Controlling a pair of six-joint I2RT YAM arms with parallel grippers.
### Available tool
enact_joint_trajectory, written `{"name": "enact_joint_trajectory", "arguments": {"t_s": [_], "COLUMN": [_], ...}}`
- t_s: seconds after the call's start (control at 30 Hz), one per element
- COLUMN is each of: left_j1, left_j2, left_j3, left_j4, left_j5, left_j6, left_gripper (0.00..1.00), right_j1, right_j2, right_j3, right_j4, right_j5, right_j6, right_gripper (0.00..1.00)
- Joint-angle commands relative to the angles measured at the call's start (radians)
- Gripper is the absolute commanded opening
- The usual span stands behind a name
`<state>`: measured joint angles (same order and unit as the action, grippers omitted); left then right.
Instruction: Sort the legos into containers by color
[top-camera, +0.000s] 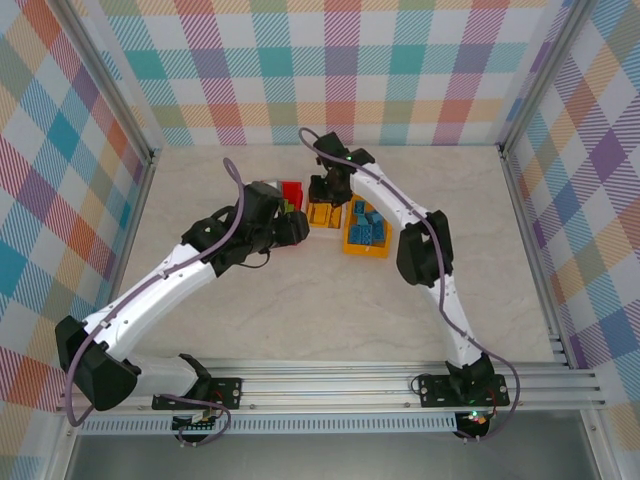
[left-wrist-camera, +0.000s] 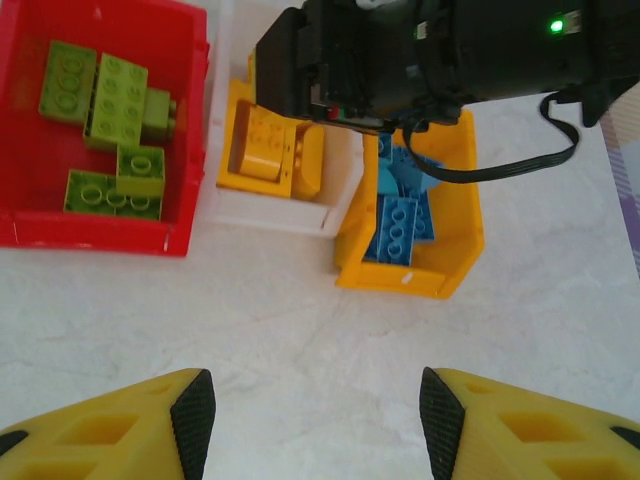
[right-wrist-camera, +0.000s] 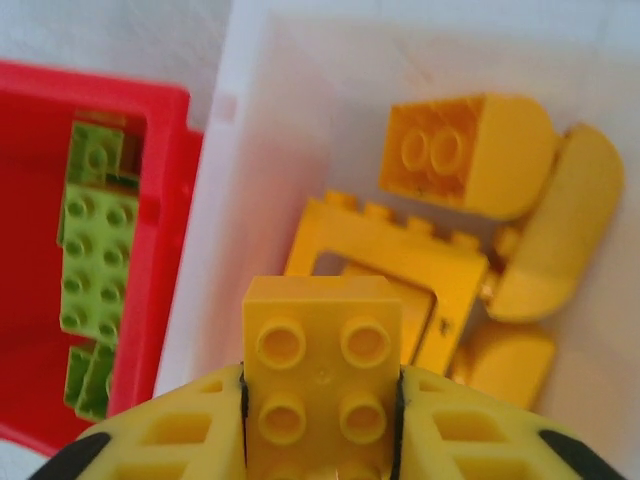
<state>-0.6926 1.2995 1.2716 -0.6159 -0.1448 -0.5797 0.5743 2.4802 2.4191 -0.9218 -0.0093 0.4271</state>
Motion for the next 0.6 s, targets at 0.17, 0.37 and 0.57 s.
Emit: {"name": "enact_joint_trajectory", "arguments": {"t_s": [0.17,0.37,0.57], "left_j1": [-0.019,0.056,0.307], "left_j2": [-0.01,-0.069,-0.308], "left_j3": [-0.011,-0.004,-0.141], "left_j4": [0.053,-0.103,-0.151], "left_j5": [-0.104,-0.127,-0.014], "left_j6": [0.006,-0.075,-0.035], "left_gripper": [0.59,0.69,1.0], "right_j1": [-0.007,0.0,-0.001], "right_j2": [-0.023,-0.437,-1.109], "right_j3": [0.096,-0.325,-1.15], "right_j4": [-0.082,0.12,0.536], "right_j5": [-0.068,0.051,0.376], "right_j6": [0.006,-0.018,-0.002], "right_gripper": [0.61,0.72,1.0]}}
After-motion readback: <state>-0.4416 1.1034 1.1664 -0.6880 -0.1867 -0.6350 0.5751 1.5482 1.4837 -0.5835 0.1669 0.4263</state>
